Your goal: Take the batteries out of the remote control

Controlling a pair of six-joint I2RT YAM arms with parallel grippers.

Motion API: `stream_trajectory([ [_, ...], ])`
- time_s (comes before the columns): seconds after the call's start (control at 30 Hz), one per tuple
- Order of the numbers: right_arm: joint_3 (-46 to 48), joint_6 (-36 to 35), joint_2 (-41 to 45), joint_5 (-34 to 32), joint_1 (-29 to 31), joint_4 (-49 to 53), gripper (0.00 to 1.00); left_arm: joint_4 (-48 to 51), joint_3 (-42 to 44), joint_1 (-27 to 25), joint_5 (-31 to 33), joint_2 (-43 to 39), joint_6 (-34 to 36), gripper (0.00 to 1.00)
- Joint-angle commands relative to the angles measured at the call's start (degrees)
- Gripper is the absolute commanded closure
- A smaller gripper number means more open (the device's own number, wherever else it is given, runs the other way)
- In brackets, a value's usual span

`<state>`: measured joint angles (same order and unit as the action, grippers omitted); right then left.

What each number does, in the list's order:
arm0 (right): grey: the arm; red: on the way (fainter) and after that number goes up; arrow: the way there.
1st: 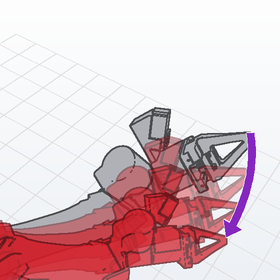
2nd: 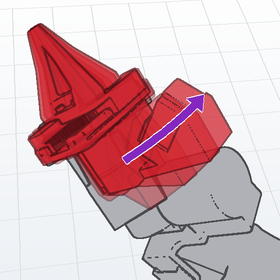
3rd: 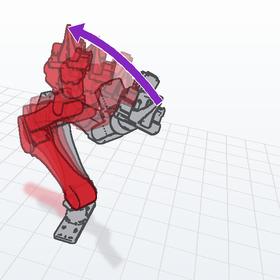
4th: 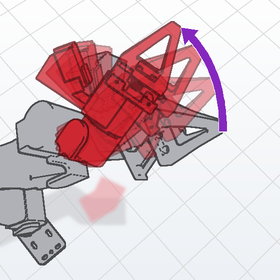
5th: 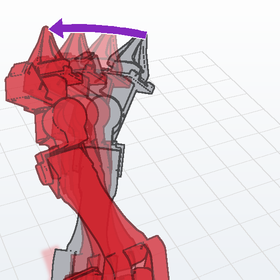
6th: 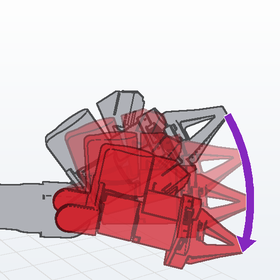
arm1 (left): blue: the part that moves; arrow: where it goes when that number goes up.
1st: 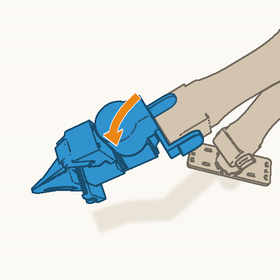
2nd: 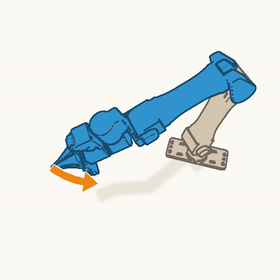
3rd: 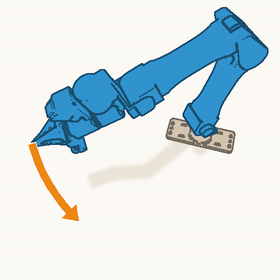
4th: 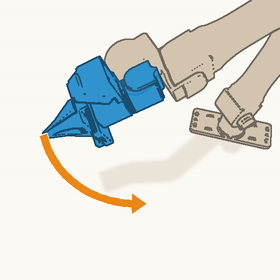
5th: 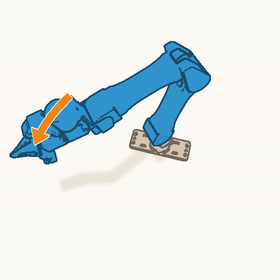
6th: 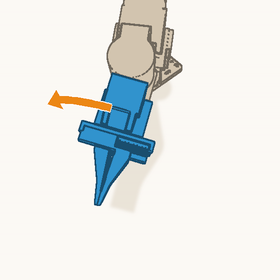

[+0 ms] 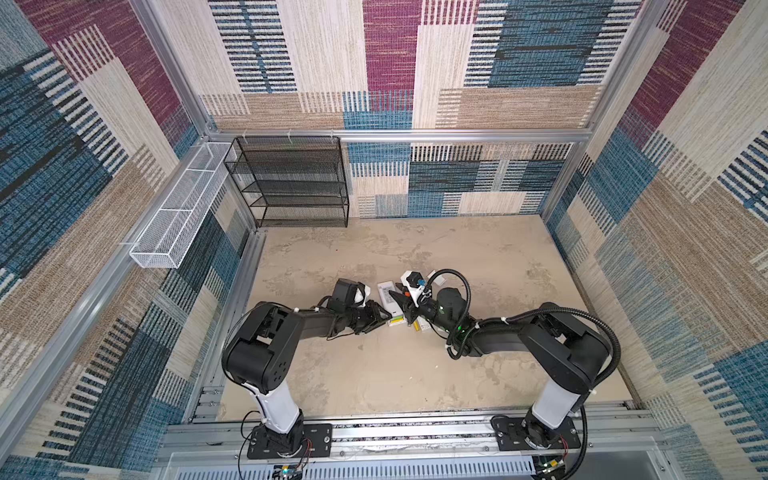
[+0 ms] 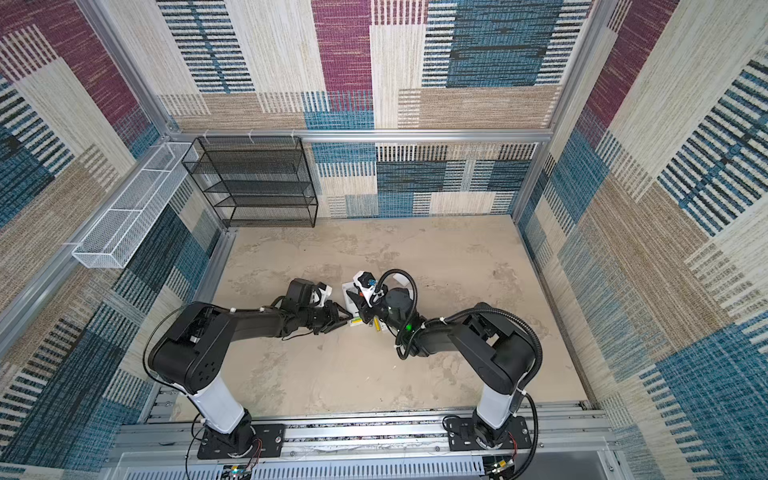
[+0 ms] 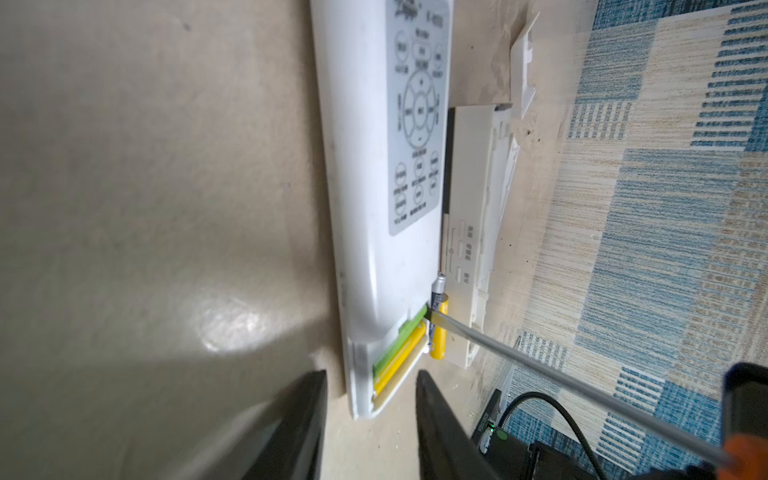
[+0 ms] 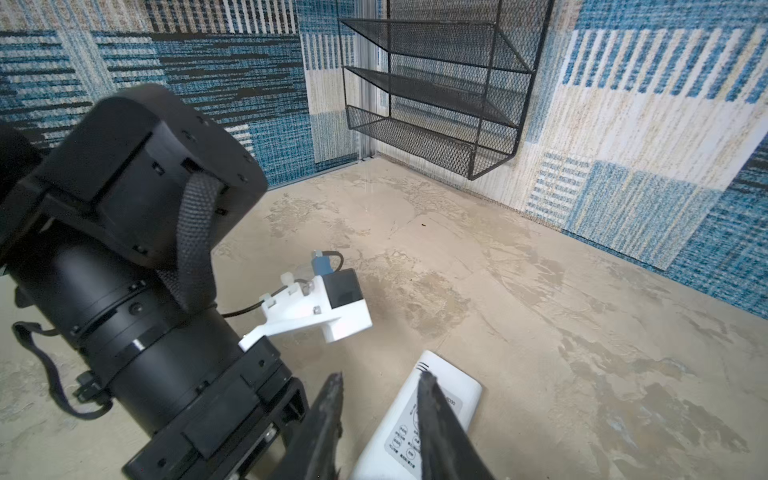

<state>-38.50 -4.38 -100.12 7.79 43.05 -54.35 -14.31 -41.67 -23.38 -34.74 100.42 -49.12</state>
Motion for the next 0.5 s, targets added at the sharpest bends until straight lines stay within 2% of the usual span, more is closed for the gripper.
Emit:
stream_trajectory([
  [0.0, 1.20, -0.80, -0.51, 4.28, 0.11, 3.66, 1.00, 2.97, 0.43, -0.01, 2.05, 0.66, -1.29, 0.60],
  [0.2, 3.80, 2.19, -1.28, 5.43, -1.56, -1.37, 1.00, -0.99, 0.01, 0.01, -0.32, 0.43, -3.14, 0.57],
  [0.47, 7.94, 7.91, -3.23, 8.93, -4.97, -10.80, 1.00, -4.33, -0.64, 0.02, -0.93, 3.83, -6.45, 0.60],
])
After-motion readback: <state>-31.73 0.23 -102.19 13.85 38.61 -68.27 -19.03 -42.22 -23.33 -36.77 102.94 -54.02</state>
